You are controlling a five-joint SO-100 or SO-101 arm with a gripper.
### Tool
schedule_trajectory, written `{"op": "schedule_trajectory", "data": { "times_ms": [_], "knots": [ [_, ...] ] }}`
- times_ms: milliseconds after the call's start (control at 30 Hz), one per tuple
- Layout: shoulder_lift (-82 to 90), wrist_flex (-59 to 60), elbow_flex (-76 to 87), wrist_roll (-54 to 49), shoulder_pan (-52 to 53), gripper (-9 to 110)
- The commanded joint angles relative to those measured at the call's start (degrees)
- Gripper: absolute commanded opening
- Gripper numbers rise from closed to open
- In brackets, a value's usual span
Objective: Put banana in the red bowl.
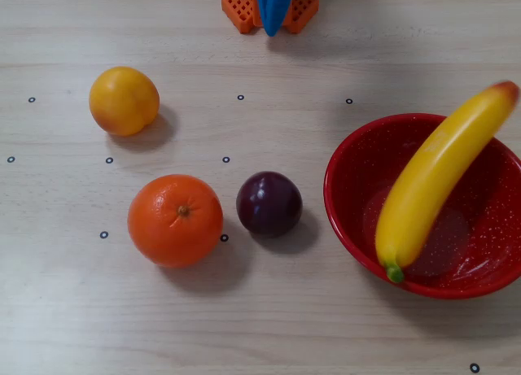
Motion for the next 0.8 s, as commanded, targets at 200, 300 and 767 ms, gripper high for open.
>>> {"op": "schedule_trajectory", "data": {
  "times_ms": [200, 300, 767],
  "knots": [
    [12.3, -3.5, 13.1, 3.4, 0.9, 0],
    [16.7, -5.6, 19.7, 4.2, 1.8, 0],
    [29.2, -7.6, 38.9, 6.7, 3.1, 0]
  ]
}}
